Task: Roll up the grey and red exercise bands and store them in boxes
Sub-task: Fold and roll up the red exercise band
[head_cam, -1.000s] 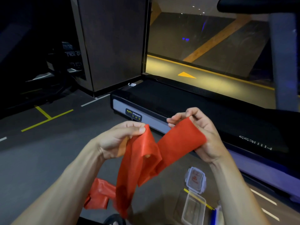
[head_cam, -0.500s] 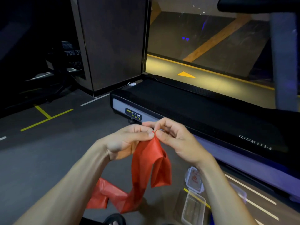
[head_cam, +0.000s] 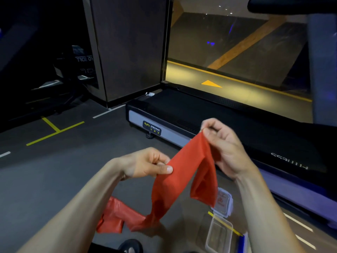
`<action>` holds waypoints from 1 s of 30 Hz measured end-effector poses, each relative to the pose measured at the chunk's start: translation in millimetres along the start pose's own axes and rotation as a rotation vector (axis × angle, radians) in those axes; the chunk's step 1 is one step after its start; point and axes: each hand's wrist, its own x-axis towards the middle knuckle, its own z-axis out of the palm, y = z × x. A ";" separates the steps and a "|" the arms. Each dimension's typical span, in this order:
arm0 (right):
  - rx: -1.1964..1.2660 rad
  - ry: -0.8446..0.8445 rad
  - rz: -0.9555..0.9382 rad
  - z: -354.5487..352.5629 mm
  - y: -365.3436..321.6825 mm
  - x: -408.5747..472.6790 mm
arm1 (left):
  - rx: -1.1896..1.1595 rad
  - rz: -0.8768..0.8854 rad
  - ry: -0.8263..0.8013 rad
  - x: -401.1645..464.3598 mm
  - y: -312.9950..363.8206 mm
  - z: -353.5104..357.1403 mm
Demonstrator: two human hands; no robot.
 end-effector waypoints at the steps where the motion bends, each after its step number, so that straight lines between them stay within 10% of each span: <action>1: 0.052 0.030 0.004 -4.4 -0.3 0.3 | 0.003 0.009 0.016 1.0 -0.1 0.5; 23: 0.104 0.144 0.008 -27.5 -2.7 -10.8 | -0.113 0.038 0.115 3.6 5.2 2.0; 30: -0.169 -0.041 0.125 -33.5 10.2 -15.1 | -0.666 0.301 -0.025 -6.5 12.0 -1.5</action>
